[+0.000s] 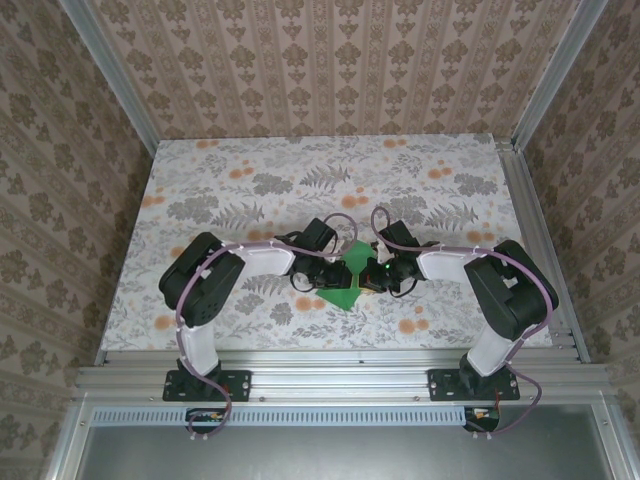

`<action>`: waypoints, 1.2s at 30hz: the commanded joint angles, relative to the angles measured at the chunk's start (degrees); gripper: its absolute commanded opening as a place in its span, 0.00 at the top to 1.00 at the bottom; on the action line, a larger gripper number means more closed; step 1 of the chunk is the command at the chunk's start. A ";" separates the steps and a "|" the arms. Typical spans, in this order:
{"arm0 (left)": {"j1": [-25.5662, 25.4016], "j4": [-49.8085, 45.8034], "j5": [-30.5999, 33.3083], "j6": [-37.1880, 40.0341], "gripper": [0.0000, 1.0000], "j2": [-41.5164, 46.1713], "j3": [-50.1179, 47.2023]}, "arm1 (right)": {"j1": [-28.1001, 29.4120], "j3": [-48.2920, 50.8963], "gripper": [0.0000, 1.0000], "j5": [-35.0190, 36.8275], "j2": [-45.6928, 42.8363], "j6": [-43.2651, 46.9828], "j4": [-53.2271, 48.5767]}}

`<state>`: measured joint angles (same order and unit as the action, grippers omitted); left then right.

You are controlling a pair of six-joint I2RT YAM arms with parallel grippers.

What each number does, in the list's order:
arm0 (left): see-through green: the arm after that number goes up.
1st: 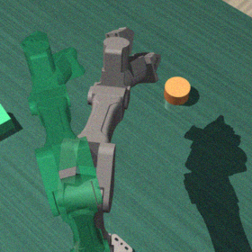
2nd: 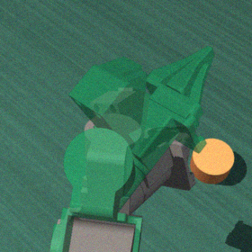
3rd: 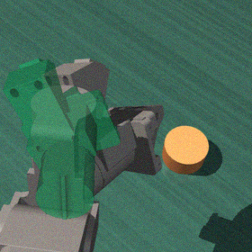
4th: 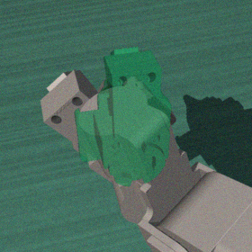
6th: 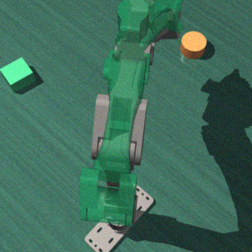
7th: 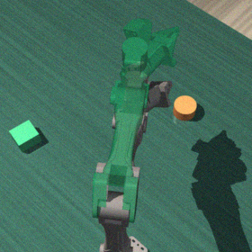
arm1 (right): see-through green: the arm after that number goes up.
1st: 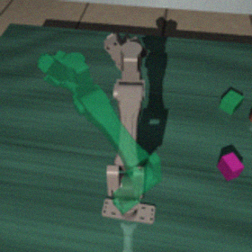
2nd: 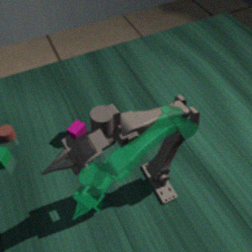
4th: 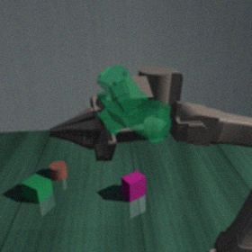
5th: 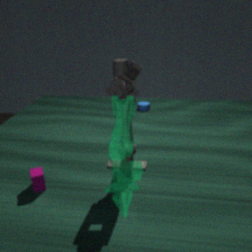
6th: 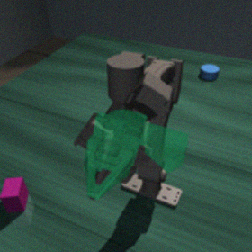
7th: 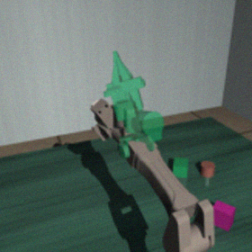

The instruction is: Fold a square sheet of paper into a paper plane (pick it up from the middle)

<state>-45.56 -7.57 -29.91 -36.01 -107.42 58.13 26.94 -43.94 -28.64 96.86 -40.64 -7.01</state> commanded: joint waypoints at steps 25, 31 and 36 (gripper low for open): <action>1.26 1.46 0.49 1.22 0.84 -4.57 -2.92 | 4.19 7.68 0.87 -1.69 -16.79 -12.36 5.90; 1.48 1.23 0.10 1.03 0.84 -4.07 -2.70 | 8.01 9.89 0.92 -2.25 -10.45 -16.83 15.08; 1.44 1.11 -0.06 1.20 0.84 -3.94 -2.97 | 8.48 8.30 0.92 -1.73 -6.98 -16.17 16.10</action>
<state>-44.53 -3.42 -32.86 -35.99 -108.71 57.21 35.16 -34.85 -29.43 88.49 -55.48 5.82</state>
